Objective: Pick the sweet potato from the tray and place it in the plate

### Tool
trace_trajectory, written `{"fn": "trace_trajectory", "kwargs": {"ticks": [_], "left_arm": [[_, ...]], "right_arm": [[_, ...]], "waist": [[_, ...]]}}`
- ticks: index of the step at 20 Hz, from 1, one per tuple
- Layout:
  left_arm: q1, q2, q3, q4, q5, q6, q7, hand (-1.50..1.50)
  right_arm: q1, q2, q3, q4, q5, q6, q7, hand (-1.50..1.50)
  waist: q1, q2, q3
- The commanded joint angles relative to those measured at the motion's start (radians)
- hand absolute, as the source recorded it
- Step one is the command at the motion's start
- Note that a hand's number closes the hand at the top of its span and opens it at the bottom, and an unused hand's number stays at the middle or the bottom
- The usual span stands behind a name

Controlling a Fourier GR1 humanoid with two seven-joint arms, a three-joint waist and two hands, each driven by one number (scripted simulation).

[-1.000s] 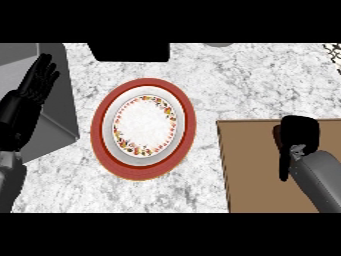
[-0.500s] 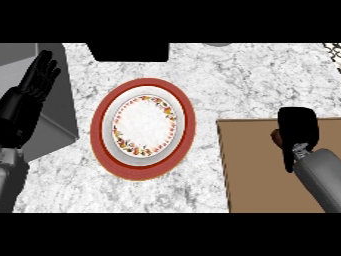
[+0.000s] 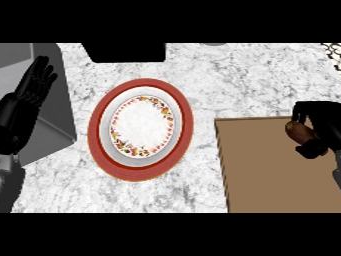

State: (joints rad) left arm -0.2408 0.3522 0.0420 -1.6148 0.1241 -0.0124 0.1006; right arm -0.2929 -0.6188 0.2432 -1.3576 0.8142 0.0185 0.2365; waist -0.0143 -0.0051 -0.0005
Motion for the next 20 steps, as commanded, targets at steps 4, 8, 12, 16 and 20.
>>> {"fn": "trace_trajectory", "kwargs": {"ticks": [4,8,12,16,20], "left_arm": [[0.069,0.018,0.016,-0.054,0.006,-0.03,-0.023,0.0],[-0.035,0.021,0.032,-0.002,0.014,-0.018,0.04,0.0],[-0.018,-0.014,0.006,0.004,-0.03,0.0,0.001,0.0],[-0.065,0.008,0.038,0.022,0.006,-0.039,0.059,0.0],[0.008,-0.019,0.029,-0.021,-0.009,-0.044,-0.002,0.0]], "right_arm": [[0.045,0.005,-0.076,-0.256,-0.202,0.029,-0.17,1.5],[0.059,0.112,-0.06,-0.419,-0.296,0.042,-0.13,1.5],[-0.002,0.159,-0.06,-0.527,-0.368,0.129,-0.038,1.5],[-0.082,0.232,0.019,-0.575,-0.33,0.19,0.08,1.5],[-0.237,0.384,0.099,-0.489,-0.243,0.166,0.205,1.5]], "waist": [[0.007,-0.004,0.0],[-0.004,0.0,0.0],[0.009,0.003,0.0],[0.016,0.004,0.0],[0.029,0.005,-0.001]]}}
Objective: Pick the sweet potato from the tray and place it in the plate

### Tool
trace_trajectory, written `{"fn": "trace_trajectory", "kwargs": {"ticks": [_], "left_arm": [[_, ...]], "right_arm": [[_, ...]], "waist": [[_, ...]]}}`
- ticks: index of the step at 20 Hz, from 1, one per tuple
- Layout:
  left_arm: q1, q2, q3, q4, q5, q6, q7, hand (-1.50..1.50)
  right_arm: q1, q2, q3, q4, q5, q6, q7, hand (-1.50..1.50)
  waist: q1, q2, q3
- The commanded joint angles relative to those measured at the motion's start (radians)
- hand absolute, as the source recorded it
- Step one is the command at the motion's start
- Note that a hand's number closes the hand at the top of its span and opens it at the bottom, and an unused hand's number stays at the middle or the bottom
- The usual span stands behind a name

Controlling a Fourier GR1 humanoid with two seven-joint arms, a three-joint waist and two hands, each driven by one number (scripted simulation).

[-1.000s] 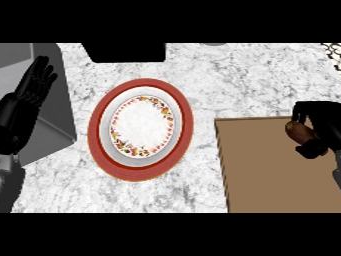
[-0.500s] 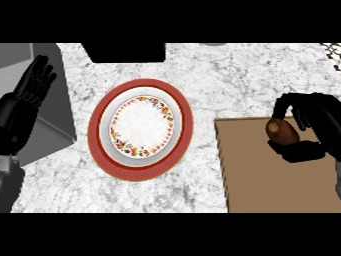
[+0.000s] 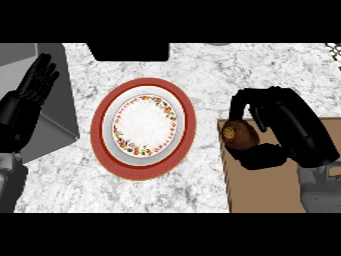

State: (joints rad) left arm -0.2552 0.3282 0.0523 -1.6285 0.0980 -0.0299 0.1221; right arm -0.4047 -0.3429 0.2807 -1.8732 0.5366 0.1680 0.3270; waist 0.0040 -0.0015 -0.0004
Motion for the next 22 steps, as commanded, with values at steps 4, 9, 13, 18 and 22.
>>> {"fn": "trace_trajectory", "kwargs": {"ticks": [4,9,13,18,22], "left_arm": [[0.006,-0.032,-0.02,-0.009,-0.04,0.008,-0.014,0.0],[-0.055,-0.003,0.046,0.074,-0.006,-0.025,-0.009,0.0],[-0.007,-0.032,0.014,0.06,-0.034,-0.027,-0.062,0.0],[-0.058,-0.041,-0.003,0.033,-0.037,-0.026,0.001,0.0],[-0.049,-0.044,-0.005,0.088,-0.046,-0.048,-0.055,0.0]], "right_arm": [[-0.234,0.243,0.095,0.196,0.076,-0.011,0.129,1.5],[-0.333,0.338,0.142,0.33,0.06,-0.064,0.202,1.5],[-0.423,0.341,0.221,0.598,0.055,-0.263,0.154,1.5],[-0.538,0.342,0.287,0.882,-0.001,-0.393,0.082,1.5],[-0.618,0.343,0.437,0.979,-0.087,-0.442,0.126,1.5]], "waist": [[0.008,0.003,0.0],[0.005,0.003,0.0],[0.017,0.006,0.0],[0.033,0.009,0.0],[0.047,0.012,-0.001]]}}
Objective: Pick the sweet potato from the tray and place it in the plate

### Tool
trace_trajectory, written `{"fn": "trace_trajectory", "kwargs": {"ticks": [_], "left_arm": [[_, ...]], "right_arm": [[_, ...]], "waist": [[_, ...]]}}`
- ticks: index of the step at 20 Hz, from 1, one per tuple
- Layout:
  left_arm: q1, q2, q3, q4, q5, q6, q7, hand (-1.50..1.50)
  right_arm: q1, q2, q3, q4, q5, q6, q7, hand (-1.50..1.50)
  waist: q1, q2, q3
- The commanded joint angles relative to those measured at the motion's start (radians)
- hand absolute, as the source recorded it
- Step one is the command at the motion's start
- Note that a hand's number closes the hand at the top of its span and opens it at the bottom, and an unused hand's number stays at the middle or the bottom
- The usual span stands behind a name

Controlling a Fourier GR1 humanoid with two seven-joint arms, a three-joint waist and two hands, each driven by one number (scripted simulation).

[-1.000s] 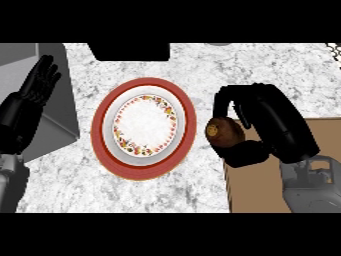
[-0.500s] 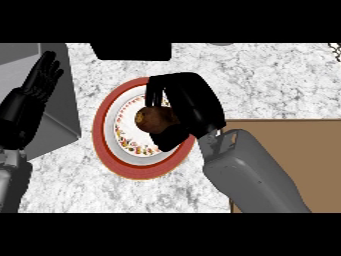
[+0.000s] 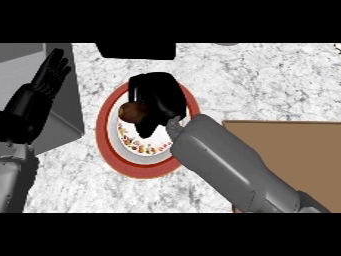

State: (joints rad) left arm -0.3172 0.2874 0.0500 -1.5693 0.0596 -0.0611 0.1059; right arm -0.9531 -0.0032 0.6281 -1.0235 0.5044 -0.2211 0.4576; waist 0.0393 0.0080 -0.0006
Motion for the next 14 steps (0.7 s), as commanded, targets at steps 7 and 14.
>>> {"fn": "trace_trajectory", "kwargs": {"ticks": [7,14], "left_arm": [[-0.028,-0.029,-0.028,-0.011,-0.009,-0.006,0.021,0.0],[-0.068,-0.027,-0.018,0.026,-0.013,-0.009,0.01,0.0]], "right_arm": [[-0.099,0.003,0.129,0.213,-0.345,-0.175,-0.013,-1.5],[-0.085,0.003,0.133,0.241,-0.512,-0.327,-0.235,-1.5]], "waist": [[0.044,0.008,0.0],[0.062,0.017,0.001]]}}
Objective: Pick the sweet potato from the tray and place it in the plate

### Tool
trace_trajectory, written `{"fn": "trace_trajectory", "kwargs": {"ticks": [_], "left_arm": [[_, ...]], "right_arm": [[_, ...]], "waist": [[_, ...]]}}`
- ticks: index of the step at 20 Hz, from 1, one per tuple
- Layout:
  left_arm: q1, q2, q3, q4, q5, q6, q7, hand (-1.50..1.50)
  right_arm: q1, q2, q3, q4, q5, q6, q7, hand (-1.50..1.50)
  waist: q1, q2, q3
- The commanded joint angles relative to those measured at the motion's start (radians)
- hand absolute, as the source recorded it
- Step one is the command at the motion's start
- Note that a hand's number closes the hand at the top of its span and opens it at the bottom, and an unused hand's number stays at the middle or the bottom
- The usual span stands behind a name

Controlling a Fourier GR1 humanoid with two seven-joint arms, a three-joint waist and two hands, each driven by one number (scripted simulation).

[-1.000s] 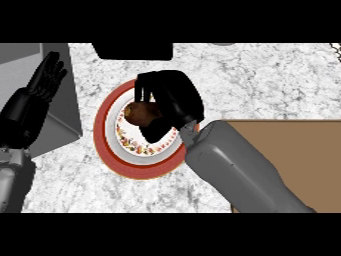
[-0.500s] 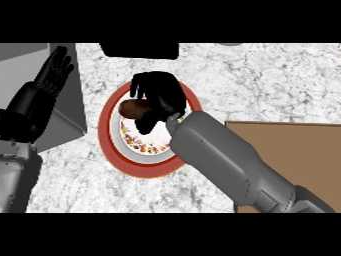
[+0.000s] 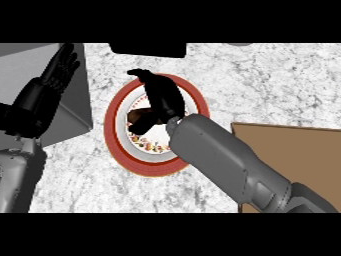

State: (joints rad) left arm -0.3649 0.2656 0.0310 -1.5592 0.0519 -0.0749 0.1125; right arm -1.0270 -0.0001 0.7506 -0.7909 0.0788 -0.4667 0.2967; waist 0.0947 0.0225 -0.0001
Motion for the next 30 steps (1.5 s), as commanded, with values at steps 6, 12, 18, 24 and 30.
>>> {"fn": "trace_trajectory", "kwargs": {"ticks": [6,12,18,24,30], "left_arm": [[0.009,-0.028,-0.006,0.018,-0.03,0.032,-0.017,0.0],[0.1,0.007,0.035,-0.06,0.012,-0.007,0.001,0.0],[0.007,0.004,0.05,-0.003,-0.025,0.031,0.035,0.0],[0.079,0.014,0.07,0.006,-0.022,-0.01,-0.044,0.0],[0.179,0.008,0.075,-0.145,0.006,-0.03,0.001,0.0]], "right_arm": [[-0.019,0.0,-0.104,-0.014,-0.266,-0.127,-0.203,-1.5],[0.074,0.0,-0.197,0.036,-0.359,-0.121,-0.378,-1.5],[0.12,-0.088,-0.34,0.019,-0.378,0.038,-0.466,-1.5],[0.247,-0.244,-0.402,-0.092,-0.385,0.205,-0.506,-1.5],[0.272,-0.344,-0.492,-0.034,-0.364,0.34,-0.566,-1.5]], "waist": [[-0.026,-0.006,0.001],[-0.059,-0.016,0.001],[-0.095,-0.019,0.001],[-0.099,-0.022,0.0],[-0.085,-0.022,0.0]]}}
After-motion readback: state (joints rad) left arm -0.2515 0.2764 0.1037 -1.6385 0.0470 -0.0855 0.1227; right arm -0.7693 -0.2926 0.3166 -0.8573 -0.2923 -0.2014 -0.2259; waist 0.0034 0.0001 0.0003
